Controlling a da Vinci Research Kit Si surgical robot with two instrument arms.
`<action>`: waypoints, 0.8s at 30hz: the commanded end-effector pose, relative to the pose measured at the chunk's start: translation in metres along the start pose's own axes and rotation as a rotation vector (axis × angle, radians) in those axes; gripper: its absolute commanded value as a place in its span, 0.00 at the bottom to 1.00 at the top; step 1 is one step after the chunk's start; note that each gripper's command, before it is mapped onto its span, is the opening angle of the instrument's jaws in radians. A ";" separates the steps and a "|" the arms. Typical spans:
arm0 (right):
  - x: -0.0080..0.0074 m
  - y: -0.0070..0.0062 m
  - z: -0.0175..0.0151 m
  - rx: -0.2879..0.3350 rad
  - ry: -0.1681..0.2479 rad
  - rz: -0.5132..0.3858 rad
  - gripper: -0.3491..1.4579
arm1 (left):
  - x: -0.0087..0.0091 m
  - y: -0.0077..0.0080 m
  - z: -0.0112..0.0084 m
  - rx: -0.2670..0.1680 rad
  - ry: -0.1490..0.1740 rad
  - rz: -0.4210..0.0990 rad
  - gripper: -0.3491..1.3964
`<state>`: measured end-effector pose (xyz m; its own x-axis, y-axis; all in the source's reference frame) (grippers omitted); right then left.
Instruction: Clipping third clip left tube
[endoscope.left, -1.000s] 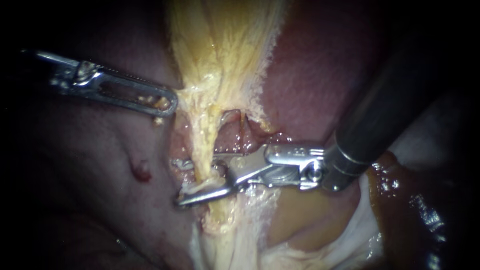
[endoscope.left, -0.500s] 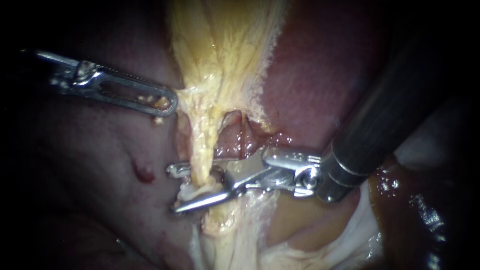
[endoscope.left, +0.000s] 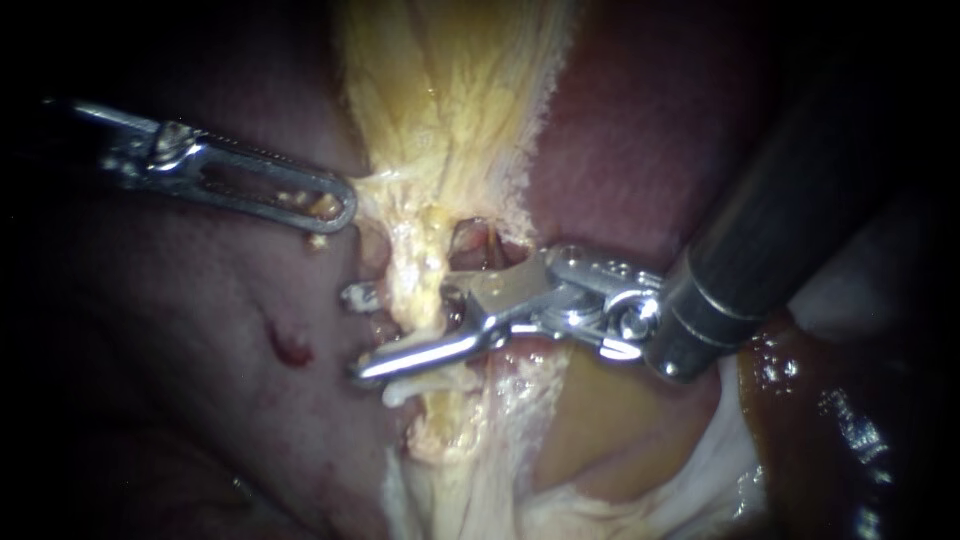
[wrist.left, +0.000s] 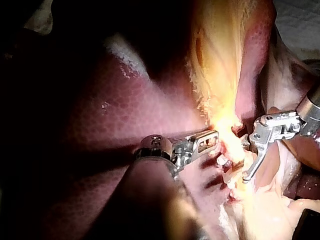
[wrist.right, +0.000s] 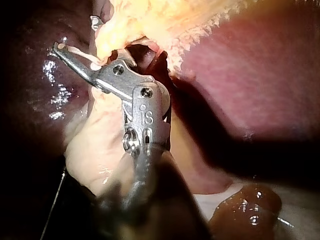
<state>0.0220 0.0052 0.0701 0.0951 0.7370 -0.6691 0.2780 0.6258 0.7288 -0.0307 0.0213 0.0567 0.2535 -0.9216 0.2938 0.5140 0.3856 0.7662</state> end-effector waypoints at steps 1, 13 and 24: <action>0.0003 0.0001 -0.0001 0.000 0.000 0.001 0.47 | 0.0000 0.0000 0.0000 0.000 0.000 0.000 0.00; 0.0014 -0.0005 -0.0004 0.004 0.011 0.012 0.47 | 0.0000 0.0001 0.0001 0.000 0.000 0.001 0.00; 0.0031 -0.0027 -0.0008 0.027 0.017 0.026 0.46 | 0.0000 0.0002 0.0001 0.000 0.000 0.001 0.00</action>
<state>0.0208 0.0060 0.0660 0.0857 0.7580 -0.6465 0.3017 0.5987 0.7420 -0.0306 0.0213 0.0569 0.2541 -0.9214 0.2941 0.5142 0.3862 0.7658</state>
